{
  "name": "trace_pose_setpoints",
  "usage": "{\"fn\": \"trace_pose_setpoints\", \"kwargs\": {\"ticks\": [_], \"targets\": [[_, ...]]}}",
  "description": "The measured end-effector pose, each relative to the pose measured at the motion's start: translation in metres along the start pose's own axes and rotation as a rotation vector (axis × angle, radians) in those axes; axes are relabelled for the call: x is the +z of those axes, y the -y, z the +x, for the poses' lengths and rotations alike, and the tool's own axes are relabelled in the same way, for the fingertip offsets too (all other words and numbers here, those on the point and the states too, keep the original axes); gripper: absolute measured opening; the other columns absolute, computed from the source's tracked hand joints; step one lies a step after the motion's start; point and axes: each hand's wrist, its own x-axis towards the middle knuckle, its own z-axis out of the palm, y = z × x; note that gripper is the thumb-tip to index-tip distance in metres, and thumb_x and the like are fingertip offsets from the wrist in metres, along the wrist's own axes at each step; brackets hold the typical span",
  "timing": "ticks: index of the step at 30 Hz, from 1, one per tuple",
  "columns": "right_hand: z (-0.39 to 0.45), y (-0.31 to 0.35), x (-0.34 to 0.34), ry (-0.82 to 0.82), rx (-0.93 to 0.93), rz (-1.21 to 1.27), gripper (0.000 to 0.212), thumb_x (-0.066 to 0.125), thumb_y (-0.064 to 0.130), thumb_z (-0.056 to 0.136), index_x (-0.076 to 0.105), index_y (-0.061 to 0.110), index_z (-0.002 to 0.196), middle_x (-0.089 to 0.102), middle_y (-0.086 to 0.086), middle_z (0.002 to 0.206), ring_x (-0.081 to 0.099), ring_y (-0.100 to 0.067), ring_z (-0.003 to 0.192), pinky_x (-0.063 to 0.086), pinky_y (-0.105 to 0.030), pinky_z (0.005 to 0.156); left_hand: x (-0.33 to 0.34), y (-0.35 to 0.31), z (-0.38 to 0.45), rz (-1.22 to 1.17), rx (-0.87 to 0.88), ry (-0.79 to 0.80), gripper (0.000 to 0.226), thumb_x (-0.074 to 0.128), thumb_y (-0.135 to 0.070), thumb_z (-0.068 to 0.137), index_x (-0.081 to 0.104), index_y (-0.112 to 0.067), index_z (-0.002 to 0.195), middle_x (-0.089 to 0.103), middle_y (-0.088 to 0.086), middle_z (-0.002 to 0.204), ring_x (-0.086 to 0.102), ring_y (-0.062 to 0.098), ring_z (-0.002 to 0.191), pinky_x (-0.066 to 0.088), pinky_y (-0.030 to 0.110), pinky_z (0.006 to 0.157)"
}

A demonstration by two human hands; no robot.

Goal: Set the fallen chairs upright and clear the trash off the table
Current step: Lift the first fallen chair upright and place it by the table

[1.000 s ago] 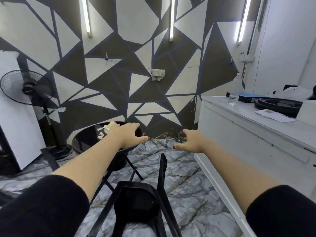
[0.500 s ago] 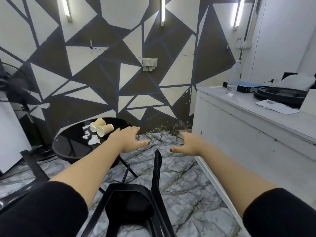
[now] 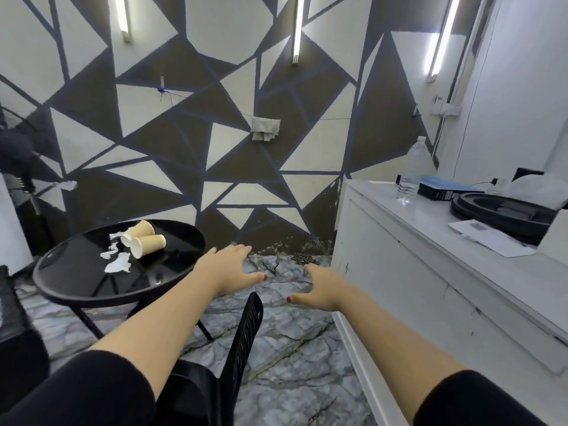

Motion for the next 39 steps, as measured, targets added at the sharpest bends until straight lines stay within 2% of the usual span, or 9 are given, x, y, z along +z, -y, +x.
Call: {"fn": "trace_pose_setpoints", "kwargs": {"ticks": [6, 12, 17, 21, 26, 30, 33, 39], "targets": [[0.014, -0.063, -0.011, -0.004, 0.014, -0.024, 0.093, 0.056, 0.063, 0.075, 0.021, 0.012, 0.144, 0.03, -0.01, 0.151, 0.034, -0.029, 0.134, 0.034, -0.042, 0.108, 0.011, -0.036, 0.03, 0.004, -0.045, 0.019, 0.09, 0.031, -0.074, 0.081, 0.007, -0.022, 0.149, 0.01, 0.0, 0.159, 0.011, 0.017, 0.145, 0.007, 0.045, 0.118], [0.063, -0.096, -0.012, -0.02, -0.018, -0.014, 0.094, 0.056, 0.067, 0.072, 0.026, 0.01, 0.141, 0.038, -0.011, 0.146, 0.041, -0.03, 0.129, 0.038, -0.039, 0.101, 0.025, -0.039, 0.064, 0.015, -0.077, 0.029, 0.088, 0.031, -0.073, 0.082, 0.007, -0.022, 0.149, 0.012, 0.0, 0.159, 0.014, 0.018, 0.145, 0.009, 0.045, 0.118], [0.124, -0.106, 0.006, 0.064, -0.077, -0.003, 0.088, 0.058, 0.061, 0.076, 0.028, 0.008, 0.139, 0.041, -0.014, 0.143, 0.044, -0.031, 0.125, 0.042, -0.041, 0.099, 0.048, -0.016, 0.112, -0.024, -0.106, 0.055, 0.087, 0.032, -0.073, 0.082, 0.005, -0.025, 0.149, 0.013, -0.001, 0.159, 0.015, 0.018, 0.145, 0.01, 0.046, 0.117], [0.18, -0.107, 0.024, 0.149, -0.093, -0.01, 0.091, 0.059, 0.06, 0.076, 0.023, 0.009, 0.143, 0.035, -0.013, 0.148, 0.04, -0.03, 0.13, 0.04, -0.04, 0.102, 0.068, 0.012, 0.155, -0.067, -0.147, 0.087, 0.086, 0.032, -0.072, 0.083, 0.007, -0.023, 0.149, 0.012, -0.001, 0.159, 0.014, 0.018, 0.145, 0.007, 0.046, 0.117], [0.239, -0.102, 0.049, 0.25, -0.136, -0.088, 0.092, 0.055, 0.06, 0.079, 0.017, 0.008, 0.144, 0.021, -0.012, 0.154, 0.029, -0.029, 0.137, 0.033, -0.041, 0.108, 0.092, 0.047, 0.192, -0.002, -0.174, 0.169, 0.085, 0.032, -0.071, 0.084, 0.007, -0.022, 0.149, 0.011, 0.0, 0.159, 0.011, 0.019, 0.145, 0.008, 0.047, 0.118], [0.271, -0.103, 0.075, 0.307, -0.165, -0.075, 0.09, 0.056, 0.057, 0.08, 0.018, 0.007, 0.144, 0.025, -0.014, 0.152, 0.032, -0.03, 0.135, 0.035, -0.041, 0.106, 0.118, 0.067, 0.209, -0.015, -0.196, 0.215, 0.086, 0.032, -0.07, 0.084, 0.007, -0.021, 0.149, 0.011, 0.0, 0.159, 0.008, 0.018, 0.146, 0.008, 0.046, 0.118], [0.292, -0.104, 0.092, 0.35, -0.203, -0.005, 0.073, 0.059, 0.049, 0.082, 0.033, 0.008, 0.137, 0.038, -0.015, 0.144, 0.038, -0.031, 0.128, 0.036, -0.039, 0.1, 0.14, 0.08, 0.216, -0.032, -0.218, 0.267, 0.087, 0.031, -0.071, 0.083, 0.005, -0.02, 0.149, 0.009, 0.0, 0.159, 0.007, 0.019, 0.146, 0.007, 0.046, 0.118], [0.339, -0.114, 0.132, 0.417, -0.182, 0.013, 0.076, 0.058, 0.052, 0.08, 0.031, 0.008, 0.136, 0.038, -0.014, 0.144, 0.039, -0.03, 0.128, 0.038, -0.039, 0.1, 0.176, 0.1, 0.233, -0.095, -0.312, 0.315, 0.083, 0.035, -0.067, 0.085, 0.007, -0.023, 0.149, 0.011, 0.0, 0.159, 0.01, 0.018, 0.145, 0.006, 0.045, 0.118]]}}
